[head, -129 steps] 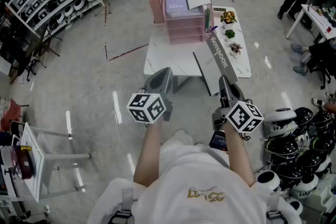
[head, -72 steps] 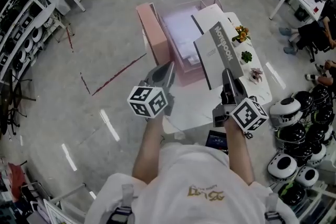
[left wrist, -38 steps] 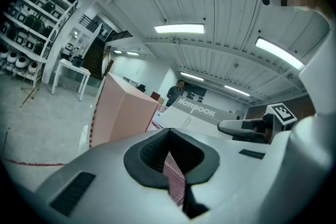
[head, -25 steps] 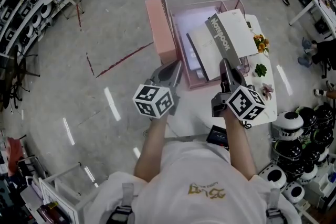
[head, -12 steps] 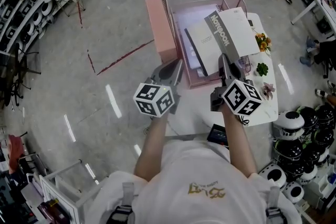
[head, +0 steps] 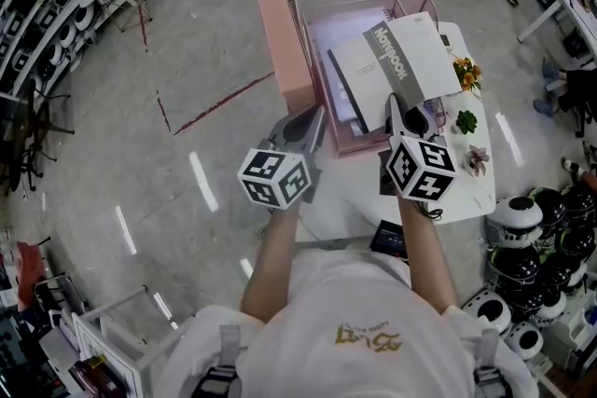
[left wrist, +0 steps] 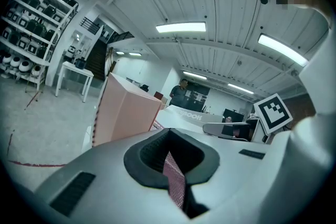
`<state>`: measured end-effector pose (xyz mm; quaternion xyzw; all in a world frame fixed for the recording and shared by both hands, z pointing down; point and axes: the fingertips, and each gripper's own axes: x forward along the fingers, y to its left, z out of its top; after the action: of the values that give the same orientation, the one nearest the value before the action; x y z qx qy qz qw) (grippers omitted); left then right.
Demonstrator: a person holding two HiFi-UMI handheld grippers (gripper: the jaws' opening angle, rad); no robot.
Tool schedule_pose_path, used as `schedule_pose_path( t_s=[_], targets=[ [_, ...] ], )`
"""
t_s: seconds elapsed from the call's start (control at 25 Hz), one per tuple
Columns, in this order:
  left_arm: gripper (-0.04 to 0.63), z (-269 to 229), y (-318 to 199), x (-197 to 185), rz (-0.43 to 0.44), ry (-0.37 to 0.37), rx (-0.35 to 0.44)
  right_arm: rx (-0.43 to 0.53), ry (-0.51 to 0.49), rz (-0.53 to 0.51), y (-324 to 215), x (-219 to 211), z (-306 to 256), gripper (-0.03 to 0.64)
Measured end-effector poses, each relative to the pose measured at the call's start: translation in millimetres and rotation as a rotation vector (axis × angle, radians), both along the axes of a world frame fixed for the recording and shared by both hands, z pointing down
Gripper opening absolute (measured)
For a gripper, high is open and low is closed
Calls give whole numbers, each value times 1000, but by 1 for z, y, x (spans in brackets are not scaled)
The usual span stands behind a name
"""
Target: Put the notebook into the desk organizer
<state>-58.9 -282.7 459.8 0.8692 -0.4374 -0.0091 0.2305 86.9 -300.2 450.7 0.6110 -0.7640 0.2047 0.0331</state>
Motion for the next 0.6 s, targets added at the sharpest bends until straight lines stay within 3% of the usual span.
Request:
schedule_pose_path(
  t_s=[0.16, 0.6],
  targets=[
    [17, -2, 0, 1, 3, 1, 4, 11, 111, -26, -1, -1, -1, 94],
    [17, -3, 0, 1, 4, -23, 15, 15, 256, -37, -3, 2, 0, 134]
  ],
)
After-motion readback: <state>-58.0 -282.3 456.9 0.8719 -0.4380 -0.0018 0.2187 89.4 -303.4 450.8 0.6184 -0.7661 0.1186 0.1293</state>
